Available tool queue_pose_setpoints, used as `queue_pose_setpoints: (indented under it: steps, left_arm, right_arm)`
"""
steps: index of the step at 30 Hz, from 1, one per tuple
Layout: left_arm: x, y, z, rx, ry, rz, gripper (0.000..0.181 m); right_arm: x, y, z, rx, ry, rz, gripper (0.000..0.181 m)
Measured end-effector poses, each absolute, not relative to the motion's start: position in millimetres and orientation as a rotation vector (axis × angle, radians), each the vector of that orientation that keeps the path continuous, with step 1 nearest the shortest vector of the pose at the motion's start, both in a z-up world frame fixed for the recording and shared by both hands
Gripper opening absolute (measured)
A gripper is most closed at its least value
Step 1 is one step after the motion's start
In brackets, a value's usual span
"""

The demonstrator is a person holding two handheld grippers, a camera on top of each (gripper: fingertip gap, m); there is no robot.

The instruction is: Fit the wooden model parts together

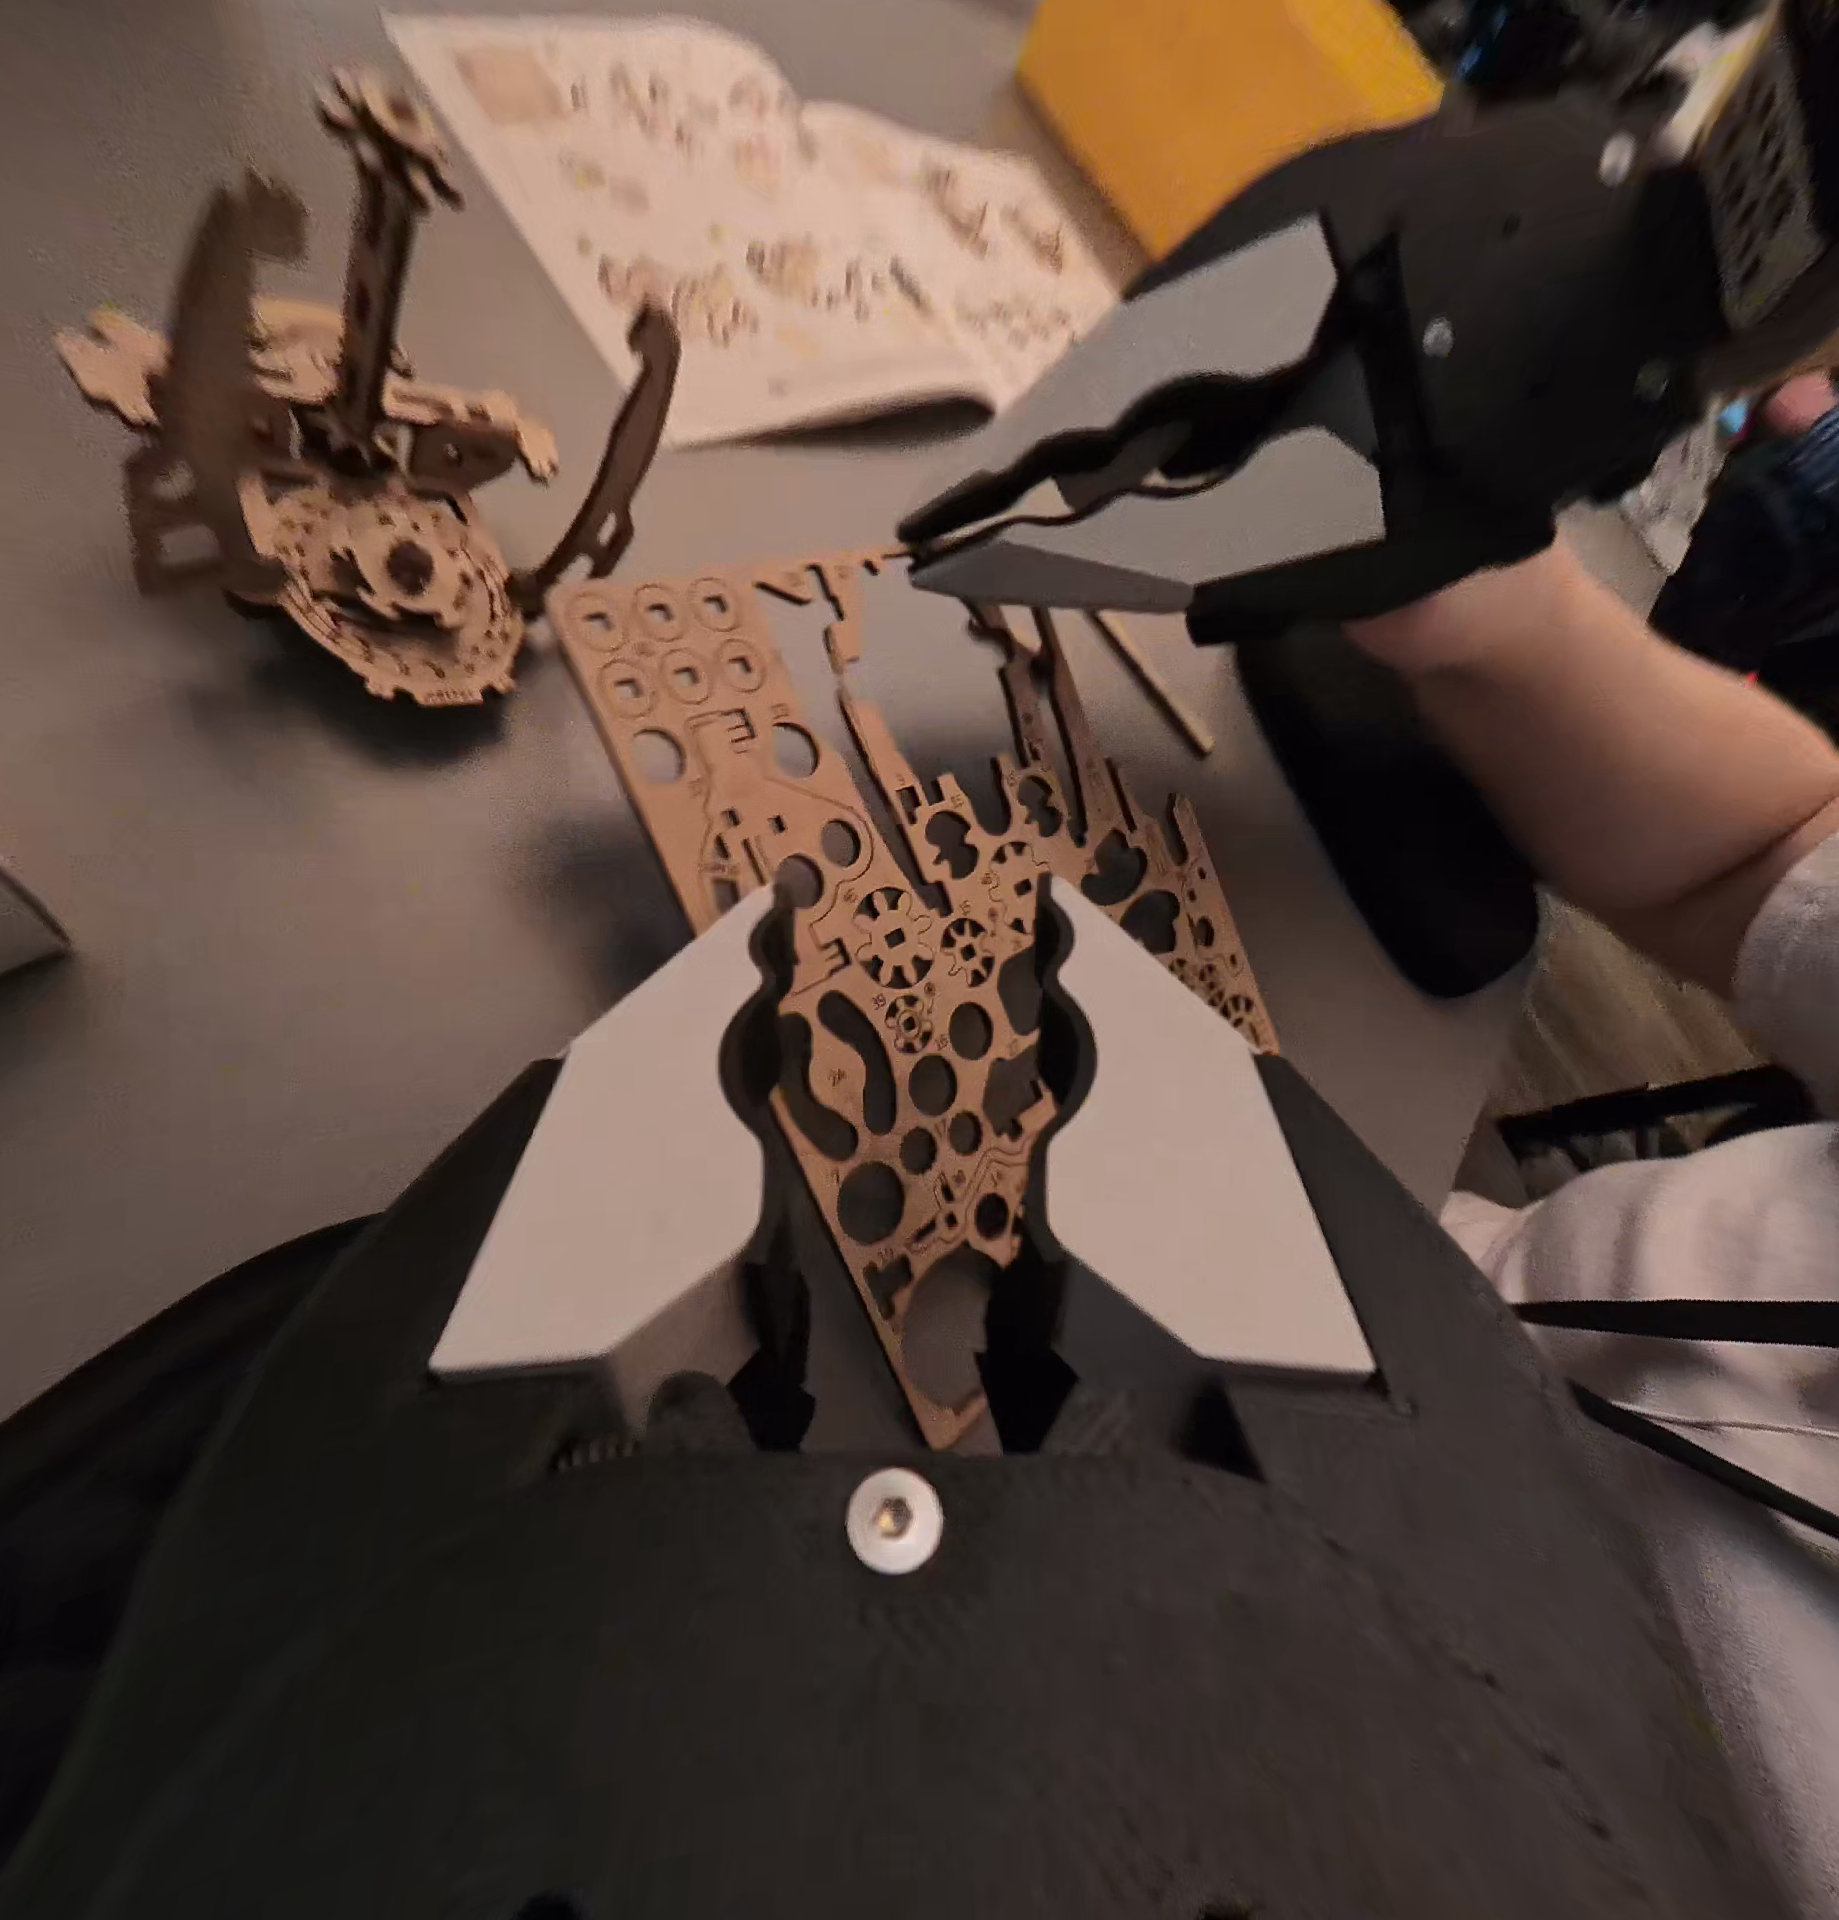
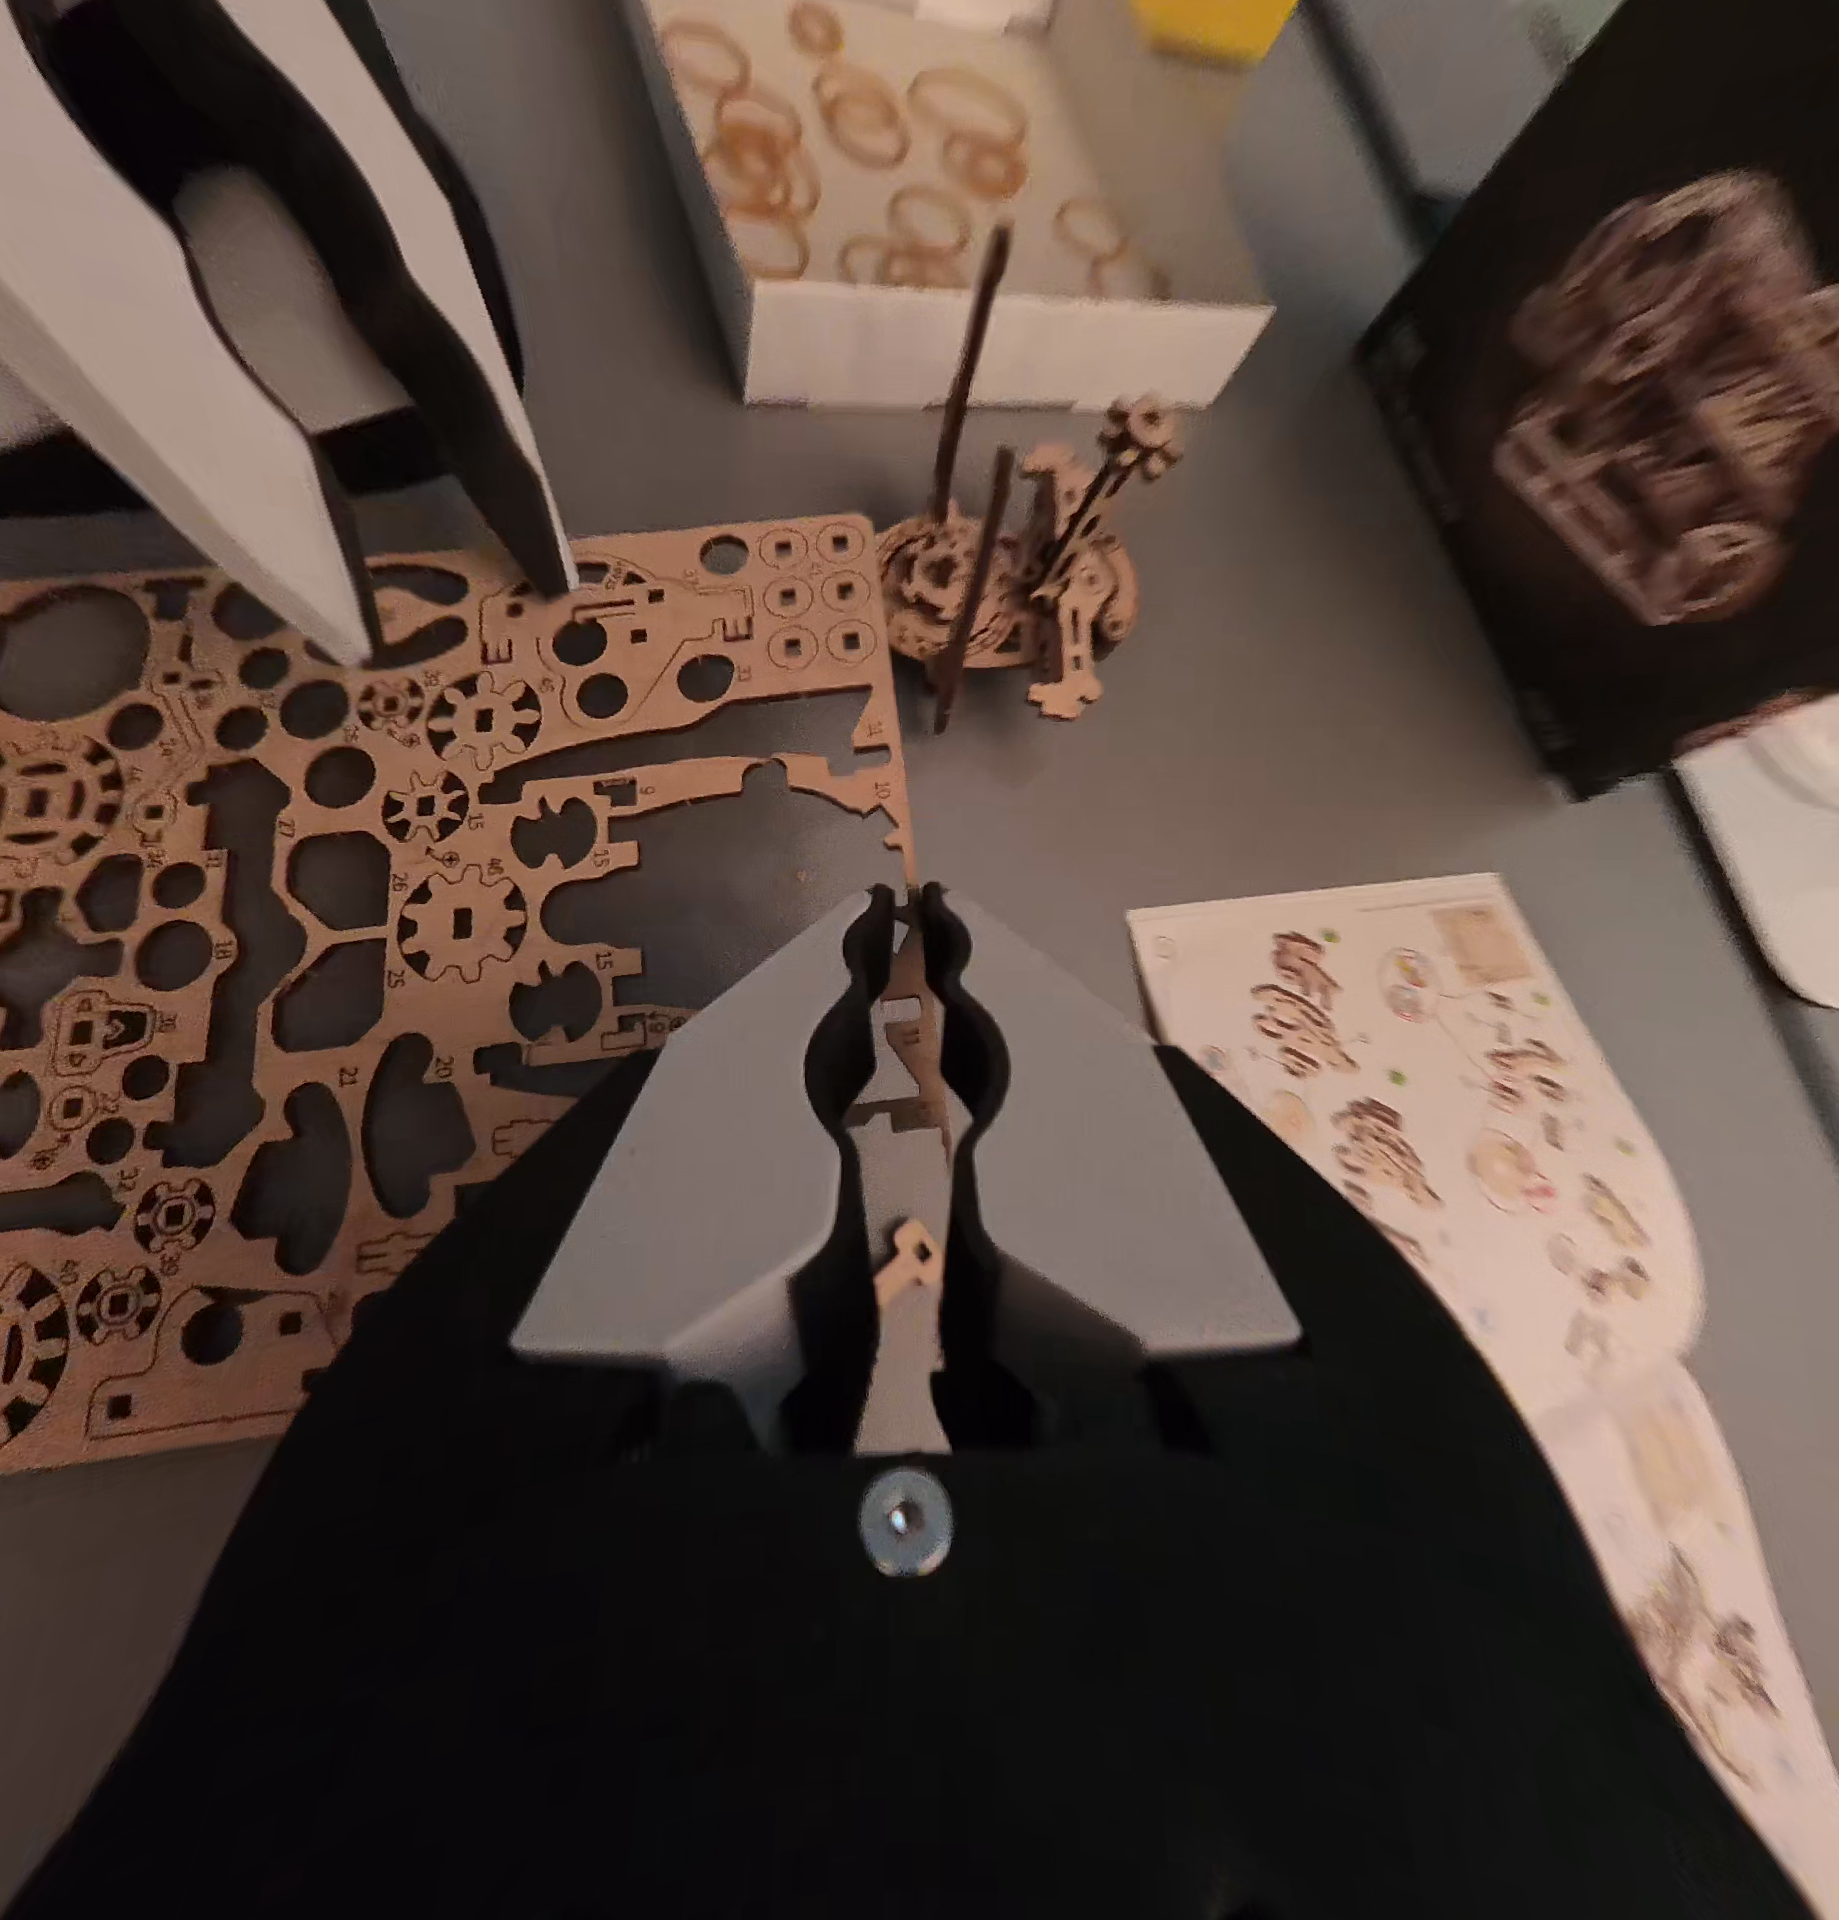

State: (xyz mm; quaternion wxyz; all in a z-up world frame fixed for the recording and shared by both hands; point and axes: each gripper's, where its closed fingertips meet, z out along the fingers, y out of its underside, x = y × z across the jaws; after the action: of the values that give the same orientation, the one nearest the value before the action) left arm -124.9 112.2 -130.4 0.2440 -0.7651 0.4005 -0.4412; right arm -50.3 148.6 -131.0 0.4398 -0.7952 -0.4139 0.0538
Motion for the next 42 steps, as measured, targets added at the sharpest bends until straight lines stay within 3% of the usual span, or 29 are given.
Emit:
queue_pose_setpoints:
  steps: [1, 6, 19, 21, 23, 25, 27, 29, 42]
  left_arm:
    - [-128, 114, -122, -2.056, 1.070, -1.210, 0.049]
    - [-138, 116, -102, -1.954, 1.011, -1.286, 0.068]
    - [-130, 93, -111, -1.971, 1.101, -1.625, 0.054]
    - [-128, 78, -110, -1.946, 1.198, -1.708, 0.046]
    - [-127, 68, -107, -1.898, 1.266, -1.754, 0.017]
    - [-128, 69, -103, -1.876, 1.247, -1.779, 0.003]
    - [-129, 70, -92, -1.838, 1.198, -1.859, 0.001]
    - [-132, 77, -85, -1.804, 1.124, -1.866, 0.000]
    - [-147, 111, -37, -1.641, 0.839, -1.871, 0.000]
  right_arm:
    - [-47, 145, -123, -1.946, -0.999, 0.110, 0.003]
    - [-43, 133, -98, -1.840, -0.875, 0.106, 0.003]
    - [-55, 114, -54, -1.551, -0.870, 0.138, 0.003]
    - [-55, 113, -50, -1.527, -0.861, 0.123, 0.003]
    - [-57, 110, -49, -1.511, -0.856, 0.160, 0.004]
    - [-58, 106, -44, -1.481, -0.833, 0.227, 0.004]
    - [-54, 104, -36, -1.458, -0.802, 0.261, 0.011]
    - [-49, 100, -30, -1.448, -0.768, 0.298, 0.029]
    - [-55, 85, -38, -1.589, -0.422, 1.168, 0.044]
